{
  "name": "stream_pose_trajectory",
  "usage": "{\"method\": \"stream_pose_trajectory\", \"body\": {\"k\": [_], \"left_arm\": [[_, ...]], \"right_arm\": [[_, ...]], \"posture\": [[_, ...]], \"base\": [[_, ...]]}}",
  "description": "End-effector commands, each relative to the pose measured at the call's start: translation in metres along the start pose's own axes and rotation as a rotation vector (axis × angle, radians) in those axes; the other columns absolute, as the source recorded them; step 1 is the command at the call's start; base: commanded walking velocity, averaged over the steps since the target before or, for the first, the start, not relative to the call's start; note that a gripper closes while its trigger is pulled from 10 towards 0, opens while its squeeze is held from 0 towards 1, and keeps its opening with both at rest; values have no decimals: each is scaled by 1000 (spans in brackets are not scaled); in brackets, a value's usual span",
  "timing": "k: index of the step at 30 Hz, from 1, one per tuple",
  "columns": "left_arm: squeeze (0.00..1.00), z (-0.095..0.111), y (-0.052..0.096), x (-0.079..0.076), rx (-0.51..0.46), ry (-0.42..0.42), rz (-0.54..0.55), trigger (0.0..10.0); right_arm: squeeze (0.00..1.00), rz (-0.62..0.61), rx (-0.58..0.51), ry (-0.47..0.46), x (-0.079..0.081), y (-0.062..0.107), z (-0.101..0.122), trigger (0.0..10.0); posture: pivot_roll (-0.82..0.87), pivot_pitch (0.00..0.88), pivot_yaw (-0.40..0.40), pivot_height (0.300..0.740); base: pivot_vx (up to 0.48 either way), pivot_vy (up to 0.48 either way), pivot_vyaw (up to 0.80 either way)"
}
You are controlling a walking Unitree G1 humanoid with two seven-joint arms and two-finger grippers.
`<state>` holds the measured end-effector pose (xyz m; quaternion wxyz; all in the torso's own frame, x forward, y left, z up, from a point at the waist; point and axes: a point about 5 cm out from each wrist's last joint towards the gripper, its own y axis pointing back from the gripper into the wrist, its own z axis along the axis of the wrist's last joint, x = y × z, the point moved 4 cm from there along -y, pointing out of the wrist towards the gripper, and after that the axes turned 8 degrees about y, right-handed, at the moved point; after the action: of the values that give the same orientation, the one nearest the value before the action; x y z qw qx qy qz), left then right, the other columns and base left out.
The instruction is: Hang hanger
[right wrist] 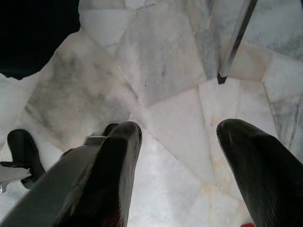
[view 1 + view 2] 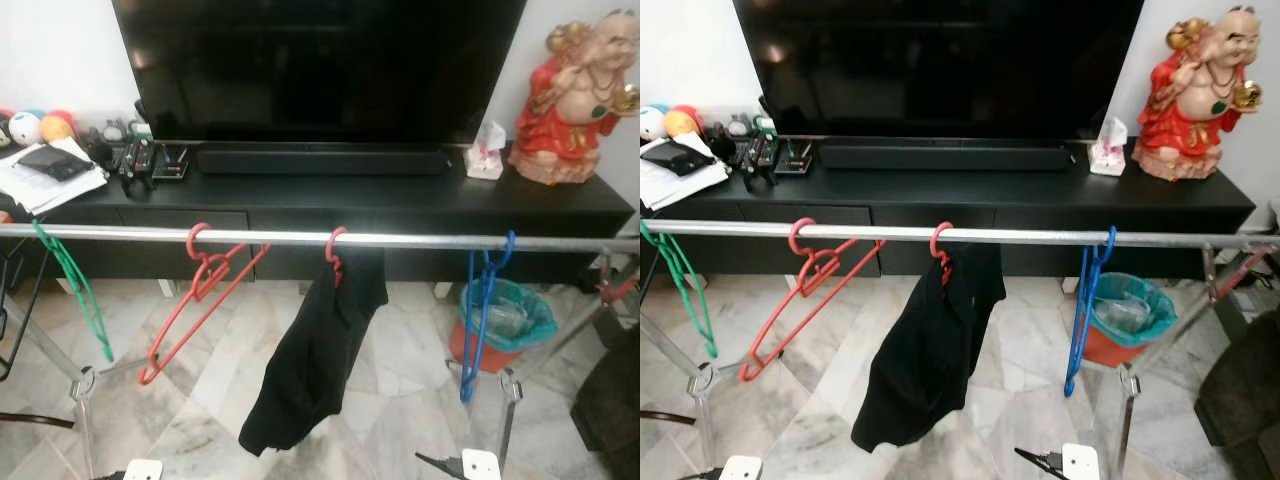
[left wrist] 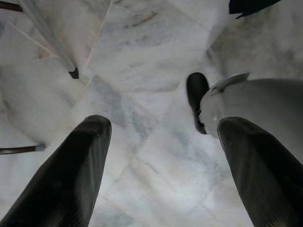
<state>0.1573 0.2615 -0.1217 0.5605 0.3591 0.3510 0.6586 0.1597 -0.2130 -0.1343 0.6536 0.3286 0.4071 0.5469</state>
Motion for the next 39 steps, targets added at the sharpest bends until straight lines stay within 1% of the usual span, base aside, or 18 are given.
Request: {"method": "stream_pose_trajectory", "body": {"k": [1, 39], "left_arm": [[0, -4, 1, 2, 20, -18, 0, 10000], [0, -3, 0, 1, 20, -21, -4, 10000]], "right_arm": [[0, 0, -2, 2, 1, 0, 0, 10000], [0, 3, -6, 2, 1, 0, 2, 10000]], "posture": [[-88, 0, -27, 732], [-85, 0, -29, 732]], "base": [[-270, 0, 0], [-271, 0, 0]]}}
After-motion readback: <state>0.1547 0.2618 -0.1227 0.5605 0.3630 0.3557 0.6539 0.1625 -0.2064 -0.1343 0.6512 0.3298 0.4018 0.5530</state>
